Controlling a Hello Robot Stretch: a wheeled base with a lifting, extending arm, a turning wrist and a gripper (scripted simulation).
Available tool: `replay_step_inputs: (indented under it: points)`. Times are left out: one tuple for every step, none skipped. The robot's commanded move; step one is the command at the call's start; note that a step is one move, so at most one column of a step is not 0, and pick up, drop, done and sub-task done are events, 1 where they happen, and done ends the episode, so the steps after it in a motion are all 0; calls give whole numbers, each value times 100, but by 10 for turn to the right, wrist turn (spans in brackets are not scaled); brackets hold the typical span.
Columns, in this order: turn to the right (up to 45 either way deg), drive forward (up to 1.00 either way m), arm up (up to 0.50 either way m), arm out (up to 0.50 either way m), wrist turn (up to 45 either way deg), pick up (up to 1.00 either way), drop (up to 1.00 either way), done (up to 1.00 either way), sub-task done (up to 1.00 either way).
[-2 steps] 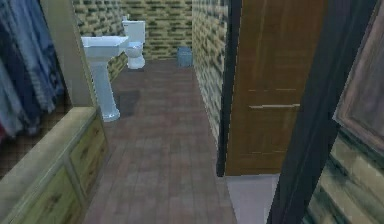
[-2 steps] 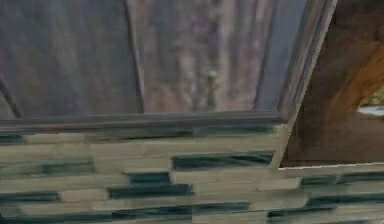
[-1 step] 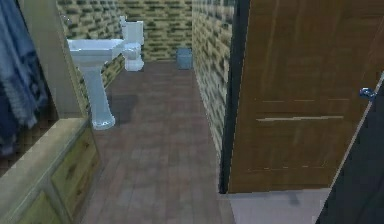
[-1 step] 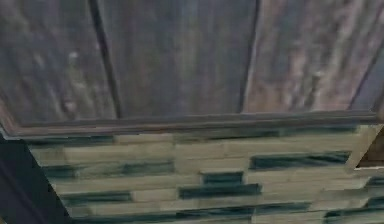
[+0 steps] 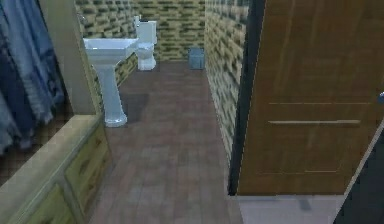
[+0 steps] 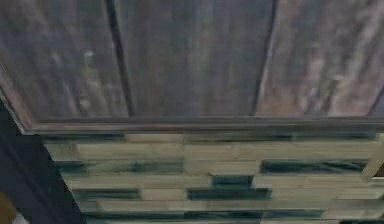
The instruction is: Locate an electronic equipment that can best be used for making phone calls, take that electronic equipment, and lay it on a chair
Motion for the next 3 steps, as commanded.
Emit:
replay_step_inputs:
  points:
    - [0,60,0,0,0,0,0,0,0]
    - [450,0,0,0,0,0,0,0,0]
    - [420,0,0,0,0,0,0,0,0]
